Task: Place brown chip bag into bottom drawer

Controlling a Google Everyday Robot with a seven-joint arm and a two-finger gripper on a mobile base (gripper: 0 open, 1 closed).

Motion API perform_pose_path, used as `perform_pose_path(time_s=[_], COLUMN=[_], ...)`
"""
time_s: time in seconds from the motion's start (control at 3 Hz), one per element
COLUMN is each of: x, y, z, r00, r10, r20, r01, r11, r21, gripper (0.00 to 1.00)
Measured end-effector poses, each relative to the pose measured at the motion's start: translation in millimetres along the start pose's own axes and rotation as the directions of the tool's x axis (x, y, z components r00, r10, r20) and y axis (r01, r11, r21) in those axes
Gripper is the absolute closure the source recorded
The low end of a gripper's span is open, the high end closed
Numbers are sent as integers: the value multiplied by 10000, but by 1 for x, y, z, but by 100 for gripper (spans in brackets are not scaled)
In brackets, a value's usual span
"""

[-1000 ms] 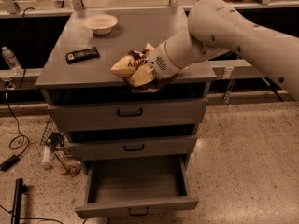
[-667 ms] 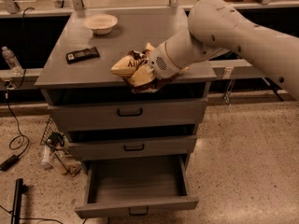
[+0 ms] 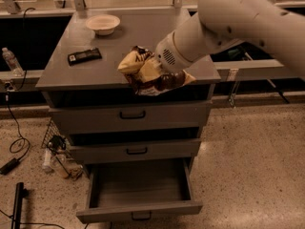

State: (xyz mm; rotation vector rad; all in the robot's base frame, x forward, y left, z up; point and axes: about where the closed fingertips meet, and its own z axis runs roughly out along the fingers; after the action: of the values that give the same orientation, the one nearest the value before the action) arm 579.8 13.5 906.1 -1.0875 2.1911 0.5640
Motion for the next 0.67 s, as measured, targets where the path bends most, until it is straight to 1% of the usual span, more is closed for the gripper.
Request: perform_pose_path(time_s=[0.33, 0.67], x=[-19, 12], y=[19, 12], z=[-53, -58], r00=[9995, 9983], r10=[-307, 557], r20=[-44, -162], r01=[310, -526], r11=[9919, 9874], r21=[1230, 1495], gripper=[100, 100])
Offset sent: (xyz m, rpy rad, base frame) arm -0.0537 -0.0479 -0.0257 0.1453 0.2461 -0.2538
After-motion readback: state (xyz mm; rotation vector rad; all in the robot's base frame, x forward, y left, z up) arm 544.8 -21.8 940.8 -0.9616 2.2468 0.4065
